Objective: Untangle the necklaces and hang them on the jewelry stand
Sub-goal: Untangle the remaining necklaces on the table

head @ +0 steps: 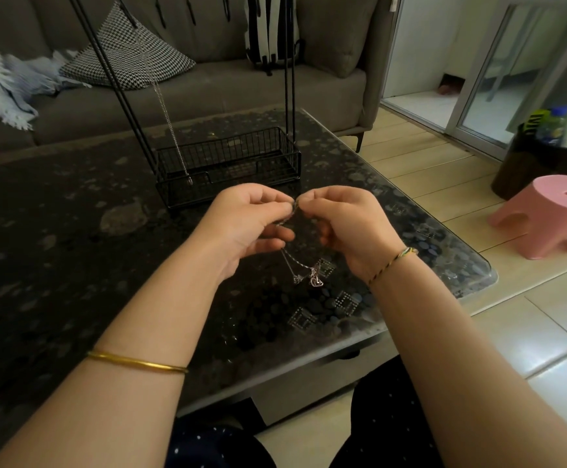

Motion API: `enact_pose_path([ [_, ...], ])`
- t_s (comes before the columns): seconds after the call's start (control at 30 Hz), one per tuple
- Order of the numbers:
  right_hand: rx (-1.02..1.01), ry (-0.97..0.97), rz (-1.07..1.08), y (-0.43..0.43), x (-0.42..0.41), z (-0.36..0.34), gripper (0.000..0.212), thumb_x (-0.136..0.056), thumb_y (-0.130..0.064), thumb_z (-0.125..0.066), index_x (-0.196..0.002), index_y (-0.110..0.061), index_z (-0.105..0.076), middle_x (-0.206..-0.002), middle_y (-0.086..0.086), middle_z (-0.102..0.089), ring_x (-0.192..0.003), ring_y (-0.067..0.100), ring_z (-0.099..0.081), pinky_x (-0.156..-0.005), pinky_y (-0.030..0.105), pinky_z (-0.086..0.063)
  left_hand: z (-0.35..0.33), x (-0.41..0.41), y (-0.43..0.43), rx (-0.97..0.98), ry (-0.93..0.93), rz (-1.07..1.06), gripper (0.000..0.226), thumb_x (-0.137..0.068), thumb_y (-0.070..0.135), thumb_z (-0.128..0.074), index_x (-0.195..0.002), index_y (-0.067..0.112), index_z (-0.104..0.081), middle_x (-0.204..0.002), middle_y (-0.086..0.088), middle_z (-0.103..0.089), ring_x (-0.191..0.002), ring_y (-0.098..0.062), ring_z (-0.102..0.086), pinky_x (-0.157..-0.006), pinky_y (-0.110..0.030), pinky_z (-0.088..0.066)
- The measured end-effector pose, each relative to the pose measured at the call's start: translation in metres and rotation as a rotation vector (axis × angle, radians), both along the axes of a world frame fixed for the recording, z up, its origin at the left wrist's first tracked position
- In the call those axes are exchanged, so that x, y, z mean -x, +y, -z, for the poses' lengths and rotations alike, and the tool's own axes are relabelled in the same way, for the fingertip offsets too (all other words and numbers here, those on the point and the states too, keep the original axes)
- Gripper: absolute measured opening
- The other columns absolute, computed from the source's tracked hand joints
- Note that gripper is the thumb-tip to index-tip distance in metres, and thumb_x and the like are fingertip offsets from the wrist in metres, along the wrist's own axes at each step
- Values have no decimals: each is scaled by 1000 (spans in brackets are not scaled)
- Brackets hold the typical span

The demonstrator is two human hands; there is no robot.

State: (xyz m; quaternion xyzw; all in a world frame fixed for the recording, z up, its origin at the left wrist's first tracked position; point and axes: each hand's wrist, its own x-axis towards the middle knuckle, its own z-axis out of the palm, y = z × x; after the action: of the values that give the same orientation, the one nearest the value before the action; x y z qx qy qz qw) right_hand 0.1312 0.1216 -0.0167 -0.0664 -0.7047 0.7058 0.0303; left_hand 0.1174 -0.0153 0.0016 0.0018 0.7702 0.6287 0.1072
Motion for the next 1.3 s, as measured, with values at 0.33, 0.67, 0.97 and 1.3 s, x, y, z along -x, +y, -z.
enact_pose_path([
  [0.33,-117,101,7,-3,0,2,10,-86,-11,-66,-78,-14,-69,-51,-15,-59,-42,-6,-49,-44,7,-35,4,0,3,58,32,-2,4,-92,11,-62,-92,15,-64,-90,-4,-66,-53,-5,-66,-44,-16,-47],
  [0.67,-207,142,73,-3,1,2,8,-85,-14,-68,-78,-17,-70,-69,-9,-65,-47,-9,-52,-48,6,-39,3,-2,2,-13,-11,39,8,-93,7,-60,-96,12,-66,-92,-7,-70,-61,-10,-71,-48,-17,-51],
  [0.97,-267,147,91,-4,1,1,6,-86,-13,-66,-84,-14,-71,-67,-9,-63,-43,-11,-49,-45,5,-35,5,0,6,68,66,-13,4,-93,11,-60,-92,14,-63,-95,-7,-66,-61,-13,-71,-45,-18,-49],
  [1.3,-290,114,42,-5,-1,0,7,-82,-10,-69,-82,-16,-69,-68,-8,-61,-52,-8,-52,-53,7,-43,8,5,5,93,112,-55,9,-90,5,-56,-83,10,-60,-94,-8,-69,-68,-12,-71,-51,-21,-52],
])
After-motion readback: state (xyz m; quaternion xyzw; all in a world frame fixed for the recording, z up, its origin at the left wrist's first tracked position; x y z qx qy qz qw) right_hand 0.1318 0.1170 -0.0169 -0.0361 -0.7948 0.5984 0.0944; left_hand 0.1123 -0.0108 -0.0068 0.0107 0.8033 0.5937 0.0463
